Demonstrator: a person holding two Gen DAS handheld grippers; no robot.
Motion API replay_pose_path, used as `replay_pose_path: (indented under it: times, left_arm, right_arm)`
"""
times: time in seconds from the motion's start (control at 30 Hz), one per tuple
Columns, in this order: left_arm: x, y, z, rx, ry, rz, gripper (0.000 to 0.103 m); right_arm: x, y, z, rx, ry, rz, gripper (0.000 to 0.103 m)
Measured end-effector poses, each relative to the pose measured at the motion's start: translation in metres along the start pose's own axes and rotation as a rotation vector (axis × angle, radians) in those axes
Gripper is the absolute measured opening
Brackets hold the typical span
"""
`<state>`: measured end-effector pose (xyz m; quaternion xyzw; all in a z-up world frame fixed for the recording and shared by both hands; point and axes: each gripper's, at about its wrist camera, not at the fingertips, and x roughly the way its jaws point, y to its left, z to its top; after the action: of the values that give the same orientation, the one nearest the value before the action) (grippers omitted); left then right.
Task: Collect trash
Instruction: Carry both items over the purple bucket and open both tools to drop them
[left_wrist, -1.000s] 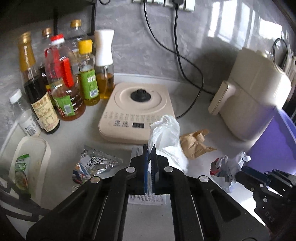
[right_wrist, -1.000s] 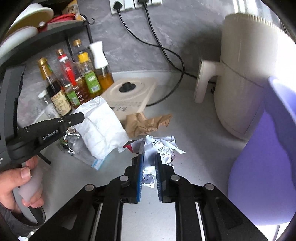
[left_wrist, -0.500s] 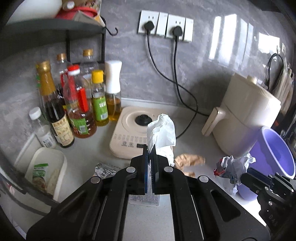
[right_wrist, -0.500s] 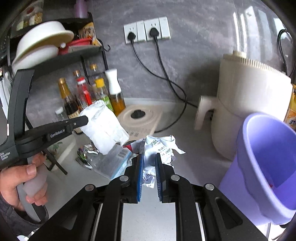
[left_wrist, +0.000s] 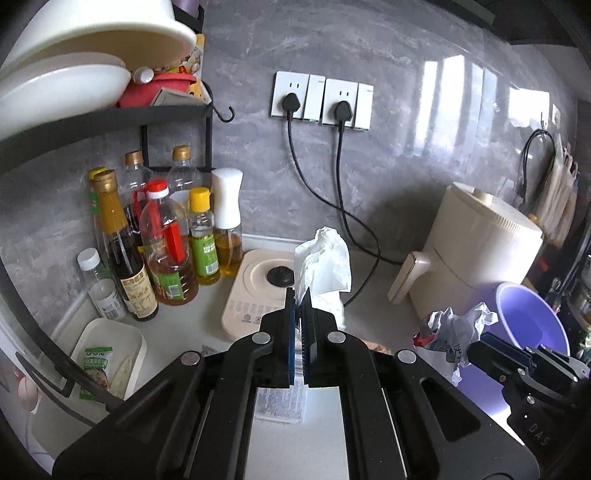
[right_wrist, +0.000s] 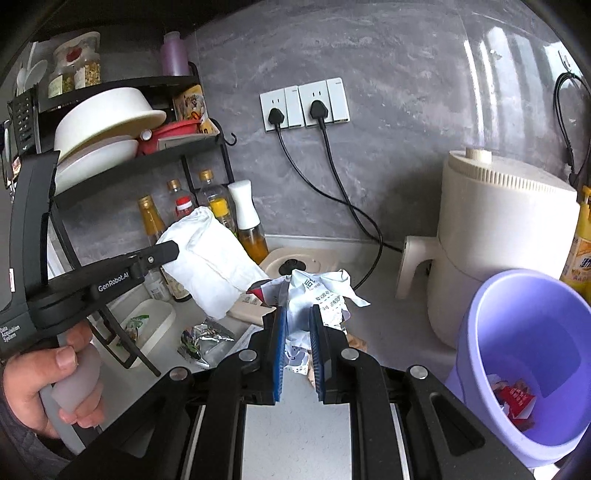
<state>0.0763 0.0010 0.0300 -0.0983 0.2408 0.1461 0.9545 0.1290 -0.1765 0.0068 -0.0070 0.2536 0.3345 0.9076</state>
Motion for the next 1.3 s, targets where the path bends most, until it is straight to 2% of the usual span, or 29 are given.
replay_pose_path:
  times: [0.3, 0.7, 0.93, 1.03, 1.13, 1.3]
  left_arm:
    - [0.009, -0.033, 0.006, 0.033, -0.005, -0.085, 0.004]
    - [0.017, -0.103, 0.014, 0.097, -0.028, -0.292, 0.004]
    - [0.014, -0.141, 0.02, 0.121, -0.059, -0.387, 0.004]
    - [0.013, -0.153, 0.021, 0.128, -0.062, -0.415, 0.004]
    - [0.013, -0.166, 0.021, 0.142, -0.06, -0.442, 0.004]
    - [0.015, -0.186, 0.019, 0.168, -0.045, -0.48, 0.004]
  right_arm:
    - [-0.02, -0.026, 0.002, 0.038, -0.032, -0.104, 0.014]
    - [-0.073, -0.08, -0.005, 0.126, -0.101, -0.321, 0.014]
    - [-0.094, -0.107, -0.013, 0.17, -0.106, -0.41, 0.014]
    - [-0.098, -0.118, -0.017, 0.193, -0.089, -0.441, 0.018]
    - [-0.103, -0.127, -0.021, 0.214, -0.09, -0.464, 0.032]
    - [-0.112, -0.137, -0.028, 0.247, -0.088, -0.488, 0.037]
